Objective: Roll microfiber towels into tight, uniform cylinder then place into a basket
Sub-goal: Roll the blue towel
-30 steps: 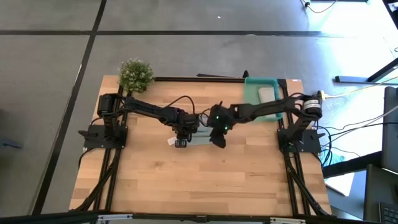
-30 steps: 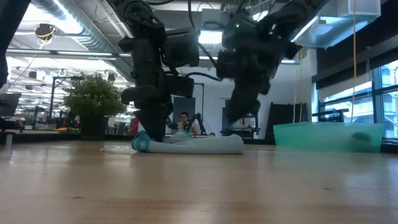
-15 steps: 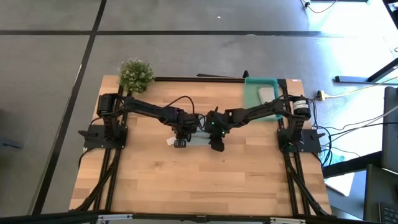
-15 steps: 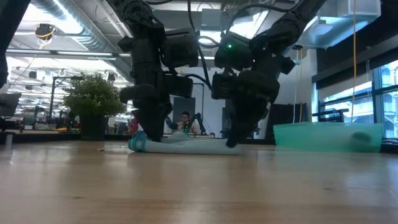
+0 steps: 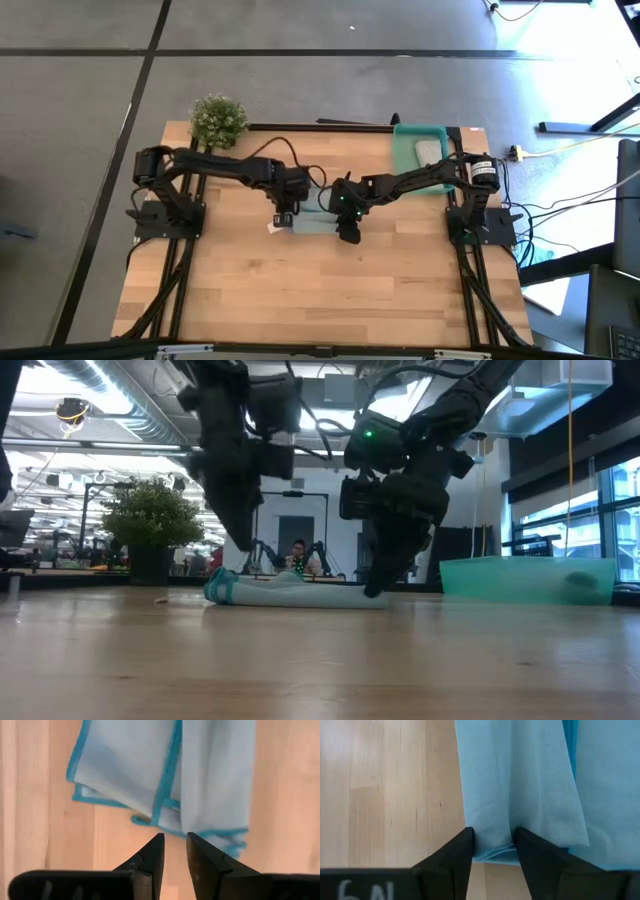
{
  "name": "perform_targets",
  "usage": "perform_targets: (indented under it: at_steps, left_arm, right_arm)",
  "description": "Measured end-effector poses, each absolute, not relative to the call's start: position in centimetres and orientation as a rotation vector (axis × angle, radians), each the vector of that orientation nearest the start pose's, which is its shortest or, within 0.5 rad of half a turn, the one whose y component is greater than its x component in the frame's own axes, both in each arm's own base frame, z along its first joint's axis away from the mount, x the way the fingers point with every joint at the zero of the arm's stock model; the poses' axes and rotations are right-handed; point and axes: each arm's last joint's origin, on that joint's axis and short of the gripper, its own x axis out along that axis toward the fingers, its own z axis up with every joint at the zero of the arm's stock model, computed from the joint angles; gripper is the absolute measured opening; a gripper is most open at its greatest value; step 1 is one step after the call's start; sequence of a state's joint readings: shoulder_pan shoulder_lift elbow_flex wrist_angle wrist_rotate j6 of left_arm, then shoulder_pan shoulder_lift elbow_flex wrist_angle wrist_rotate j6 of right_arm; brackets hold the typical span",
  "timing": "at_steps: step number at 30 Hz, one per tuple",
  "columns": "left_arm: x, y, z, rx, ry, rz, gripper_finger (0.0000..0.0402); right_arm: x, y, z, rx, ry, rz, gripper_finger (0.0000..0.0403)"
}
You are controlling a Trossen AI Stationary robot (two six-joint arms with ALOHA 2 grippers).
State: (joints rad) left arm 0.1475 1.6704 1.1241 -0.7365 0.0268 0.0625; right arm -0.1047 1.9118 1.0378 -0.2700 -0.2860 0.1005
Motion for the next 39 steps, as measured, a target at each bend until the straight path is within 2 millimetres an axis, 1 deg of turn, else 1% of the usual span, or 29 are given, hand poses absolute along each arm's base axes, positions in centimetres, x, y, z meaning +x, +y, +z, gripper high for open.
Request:
perform_targets:
  at_steps: [2, 5, 8, 11, 14, 17, 20, 23, 25, 28, 33, 39]
  left_arm:
    - [30.6, 4.3, 20.5, -0.081, 1.275, 0.025, 0.0077]
    - [30.2, 3.2, 21.0, -0.088, 1.283, -0.067, 0.0077]
    - [30.1, 2.1, 21.1, -0.062, 1.291, -0.105, 0.0077]
    - [30.0, 1.4, 21.1, -0.054, 1.298, -0.121, 0.0077]
    - [30.1, 1.1, 21.1, -0.054, 1.298, -0.118, 0.0077]
    - [30.0, 1.1, 21.1, -0.069, 1.301, -0.102, 0.0077]
    - [29.9, 1.1, 21.0, -0.073, 1.313, -0.098, 0.0077]
    - [29.9, 1.1, 21.0, -0.086, 1.313, -0.088, 0.0077]
    - [29.9, 1.1, 21.0, -0.087, 1.312, -0.087, 0.0077]
    - [29.9, 1.1, 21.0, -0.093, 1.313, -0.083, 0.0077]
    - [30.0, 1.1, 21.0, -0.112, 1.313, -0.067, 0.0077]
    - [30.0, 0.9, 21.0, -0.107, 1.31, -0.072, 0.0077]
  right_arm:
    - [35.0, -2.9, 11.6, 0.316, 1.133, 0.11, 0.0155]
    - [35.0, -2.9, 12.0, 0.311, 1.119, 0.12, 0.0155]
    - [34.7, -2.9, 12.8, 0.281, 1.11, 0.121, 0.0155]
    - [34.2, -2.8, 13.8, 0.238, 1.105, 0.087, 0.0155]
    - [33.8, -2.6, 15.3, 0.196, 1.093, 0.061, 0.0155]
    - [33.4, -2.1, 16.1, 0.172, 1.096, 0.06, 0.0155]
    - [33.4, -1.1, 16.8, 0.111, 1.067, 0.11, 0.0155]
    - [33.6, 0.5, 16.4, -0.007, 1.07, 0.193, 0.0155]
    - [33.6, 1.2, 15.9, -0.094, 1.091, 0.18, 0.0155]
    - [33.8, 1.5, 15.2, -0.187, 1.112, 0.114, 0.0155]
    - [34.1, 1.5, 14.2, -0.216, 1.134, 0.077, 0.0155]
    - [34.4, 1.5, 12.5, -0.237, 1.184, 0.092, 0.0155]
